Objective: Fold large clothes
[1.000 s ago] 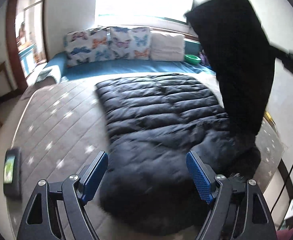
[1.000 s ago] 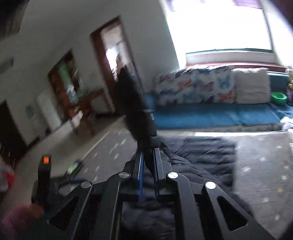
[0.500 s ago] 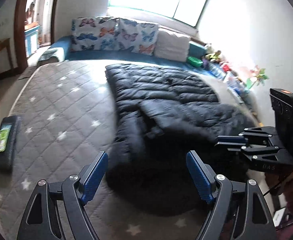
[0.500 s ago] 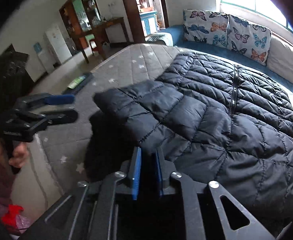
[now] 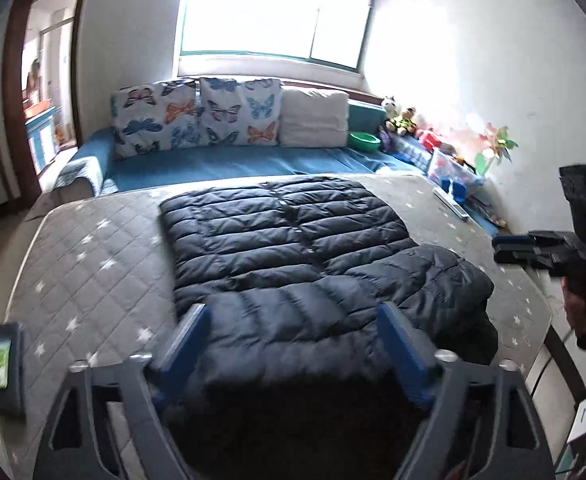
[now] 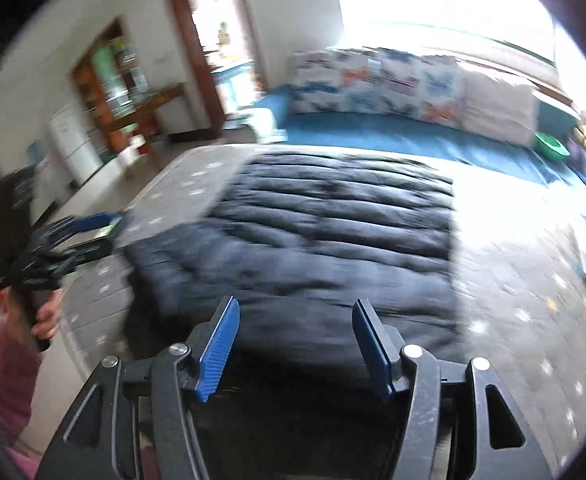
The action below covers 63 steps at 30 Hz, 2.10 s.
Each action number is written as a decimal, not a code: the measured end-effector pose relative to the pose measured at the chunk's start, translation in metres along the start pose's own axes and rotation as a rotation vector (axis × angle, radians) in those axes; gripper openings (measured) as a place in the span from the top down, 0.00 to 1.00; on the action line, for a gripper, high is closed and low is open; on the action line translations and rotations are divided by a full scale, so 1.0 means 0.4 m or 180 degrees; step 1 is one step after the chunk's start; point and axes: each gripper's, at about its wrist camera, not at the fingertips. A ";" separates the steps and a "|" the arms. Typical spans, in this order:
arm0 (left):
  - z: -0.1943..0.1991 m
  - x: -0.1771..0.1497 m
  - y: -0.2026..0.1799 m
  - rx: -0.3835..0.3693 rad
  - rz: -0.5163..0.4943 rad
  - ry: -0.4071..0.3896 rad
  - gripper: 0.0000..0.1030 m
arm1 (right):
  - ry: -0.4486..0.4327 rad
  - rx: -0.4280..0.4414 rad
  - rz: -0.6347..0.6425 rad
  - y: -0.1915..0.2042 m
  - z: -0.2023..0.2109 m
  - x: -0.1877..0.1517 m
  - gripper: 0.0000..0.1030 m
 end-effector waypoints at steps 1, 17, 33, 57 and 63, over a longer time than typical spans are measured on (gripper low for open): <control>-0.023 0.007 -0.010 -0.0042 -0.0045 0.0040 0.29 | -0.0016 -0.0027 -0.0142 -0.041 -0.004 0.003 0.37; -0.273 -0.165 0.033 0.0179 -0.0056 0.0767 0.55 | 0.0317 0.0002 -0.0386 -0.135 -0.208 -0.198 0.37; -0.275 -0.187 0.055 0.0104 0.0049 0.0692 0.55 | 0.0370 -0.0243 0.0110 -0.015 -0.138 -0.026 0.37; -0.268 -0.185 0.049 0.0113 0.0068 0.0700 0.55 | 0.1142 -0.0323 0.0567 0.100 -0.279 -0.123 0.25; -0.228 -0.139 0.000 0.0267 -0.0071 0.0840 0.47 | 0.1163 -0.0421 0.0662 0.117 -0.281 -0.118 0.24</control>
Point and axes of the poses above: each gripper's, at about its wrist camera, not at the fingertips, and z roughly against the way its jaws point, y to its left, x to its top, and after that the axes turned 2 degrees about -x, right-handed
